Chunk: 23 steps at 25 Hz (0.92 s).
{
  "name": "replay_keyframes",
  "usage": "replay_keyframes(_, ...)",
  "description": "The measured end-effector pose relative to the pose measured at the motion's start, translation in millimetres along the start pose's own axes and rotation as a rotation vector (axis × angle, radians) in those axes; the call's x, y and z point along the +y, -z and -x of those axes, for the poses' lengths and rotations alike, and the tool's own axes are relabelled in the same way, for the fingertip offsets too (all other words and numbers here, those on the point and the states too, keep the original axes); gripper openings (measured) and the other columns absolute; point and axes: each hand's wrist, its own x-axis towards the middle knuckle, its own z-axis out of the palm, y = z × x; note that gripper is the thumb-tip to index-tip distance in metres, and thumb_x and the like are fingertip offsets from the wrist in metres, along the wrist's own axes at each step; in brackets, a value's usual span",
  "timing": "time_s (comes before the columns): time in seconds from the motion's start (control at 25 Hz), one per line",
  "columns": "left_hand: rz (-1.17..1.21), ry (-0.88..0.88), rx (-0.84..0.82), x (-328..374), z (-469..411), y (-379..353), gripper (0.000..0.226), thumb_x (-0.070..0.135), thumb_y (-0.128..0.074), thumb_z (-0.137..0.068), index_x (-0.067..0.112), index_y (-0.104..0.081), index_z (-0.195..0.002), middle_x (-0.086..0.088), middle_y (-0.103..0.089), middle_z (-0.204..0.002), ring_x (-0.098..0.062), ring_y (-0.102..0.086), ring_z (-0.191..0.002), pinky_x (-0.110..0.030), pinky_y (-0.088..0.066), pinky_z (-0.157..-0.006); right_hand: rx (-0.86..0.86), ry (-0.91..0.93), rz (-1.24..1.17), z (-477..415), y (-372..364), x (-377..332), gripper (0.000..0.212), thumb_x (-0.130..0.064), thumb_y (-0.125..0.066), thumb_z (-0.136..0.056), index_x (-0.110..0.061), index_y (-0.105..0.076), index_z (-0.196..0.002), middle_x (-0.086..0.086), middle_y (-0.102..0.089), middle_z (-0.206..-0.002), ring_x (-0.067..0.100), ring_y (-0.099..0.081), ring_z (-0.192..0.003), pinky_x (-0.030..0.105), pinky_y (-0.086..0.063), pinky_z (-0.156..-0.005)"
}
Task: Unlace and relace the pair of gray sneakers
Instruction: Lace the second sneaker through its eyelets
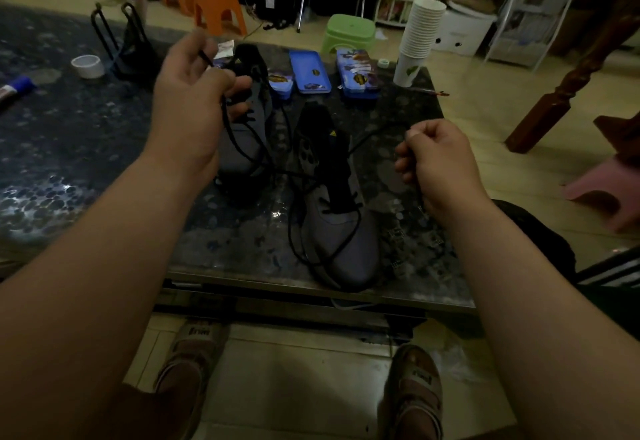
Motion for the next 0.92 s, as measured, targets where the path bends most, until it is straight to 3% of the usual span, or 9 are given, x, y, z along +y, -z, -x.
replay_keyframes(0.12,-0.009,-0.010,-0.011,3,3,-3,0.059,0.009,-0.052,-0.098,0.005,-0.035,-0.153,-0.010,-0.052,-0.144,-0.022,-0.071,-0.106,-0.030,-0.051,-0.077,0.243,-0.075,-0.190,-9,2,-6,0.015,-0.008,-0.049,-0.102,-0.020,-0.056,-0.106,0.001,-0.067,-0.084,0.007,-0.053,-0.056,0.022,-0.042,-0.048)
replay_keyframes(0.24,0.060,-0.027,0.022,9,2,1,0.041,0.002,-0.050,-0.095,0.012,-0.047,-0.135,0.011,-0.065,-0.113,-0.022,-0.067,-0.096,-0.031,-0.047,-0.070,0.487,-0.096,-0.356,-17,20,-5,0.027,0.001,-0.046,-0.096,-0.024,-0.054,-0.103,0.000,-0.067,-0.089,0.007,-0.056,-0.059,0.022,-0.045,-0.053)
replay_keyframes(0.32,0.090,-0.068,0.028,16,1,6,0.030,0.001,-0.049,-0.092,0.014,-0.047,-0.119,0.014,-0.063,-0.095,-0.021,-0.063,-0.092,-0.033,-0.042,-0.068,0.499,-0.127,-0.317,-20,27,3,0.029,0.000,-0.043,-0.094,-0.025,-0.055,-0.102,0.004,-0.068,-0.101,0.010,-0.061,-0.073,0.026,-0.050,-0.065)
replay_keyframes(0.48,0.074,-0.126,-0.023,25,6,7,0.026,0.008,-0.052,-0.091,0.016,-0.046,-0.115,0.009,-0.054,-0.088,-0.021,-0.062,-0.097,-0.036,-0.046,-0.076,0.261,0.011,0.466,-13,17,16,0.030,-0.023,-0.061,-0.095,-0.028,-0.060,-0.124,-0.002,-0.057,-0.128,0.016,-0.057,-0.113,0.036,-0.053,-0.092)
replay_keyframes(0.56,0.038,-0.135,-0.040,24,8,3,0.035,0.009,-0.055,-0.092,0.017,-0.050,-0.126,0.011,-0.064,-0.099,-0.020,-0.064,-0.102,-0.034,-0.049,-0.079,0.053,0.158,0.532,7,4,0,0.013,-0.034,-0.062,-0.098,-0.025,-0.066,-0.108,-0.004,-0.065,-0.108,0.016,-0.063,-0.101,0.036,-0.053,-0.084)
replay_keyframes(0.64,0.008,-0.116,-0.051,23,10,-1,0.057,0.010,-0.057,-0.095,0.009,-0.039,-0.149,0.005,-0.063,-0.128,-0.019,-0.066,-0.111,-0.030,-0.052,-0.081,-0.211,0.229,0.585,36,-18,-16,0.033,-0.055,-0.059,-0.098,-0.024,-0.065,-0.087,-0.005,-0.065,-0.082,0.015,-0.063,-0.080,0.034,-0.048,-0.067)
replay_keyframes(0.72,-0.020,-0.107,-0.046,20,11,-3,0.074,0.014,-0.058,-0.094,0.006,-0.025,-0.159,-0.002,-0.051,-0.146,-0.020,-0.066,-0.118,-0.030,-0.054,-0.084,-0.339,0.332,0.886,68,-44,-16,0.058,-0.079,-0.052,-0.088,-0.022,-0.059,-0.079,-0.005,-0.062,-0.075,0.018,-0.061,-0.070,0.035,-0.048,-0.062)
replay_keyframes(0.8,-0.024,-0.094,-0.031,17,11,-6,0.082,0.017,-0.060,-0.092,0.012,-0.020,-0.163,0.010,-0.049,-0.146,-0.021,-0.065,-0.122,-0.030,-0.054,-0.085,-0.250,0.481,1.162,87,-68,1,0.050,-0.068,-0.055,-0.091,-0.019,-0.049,-0.081,-0.003,-0.061,-0.083,0.020,-0.060,-0.073,0.033,-0.039,-0.057)
replay_keyframes(0.92,-0.017,-0.086,-0.019,15,12,-9,0.084,0.019,-0.061,-0.091,0.015,-0.019,-0.163,0.019,-0.047,-0.141,-0.021,-0.065,-0.123,-0.028,-0.053,-0.083,-0.231,0.546,1.108,91,-76,8,0.021,-0.031,-0.055,-0.095,-0.020,-0.042,-0.085,0.002,-0.061,-0.094,0.027,-0.063,-0.084,0.034,-0.035,-0.059)
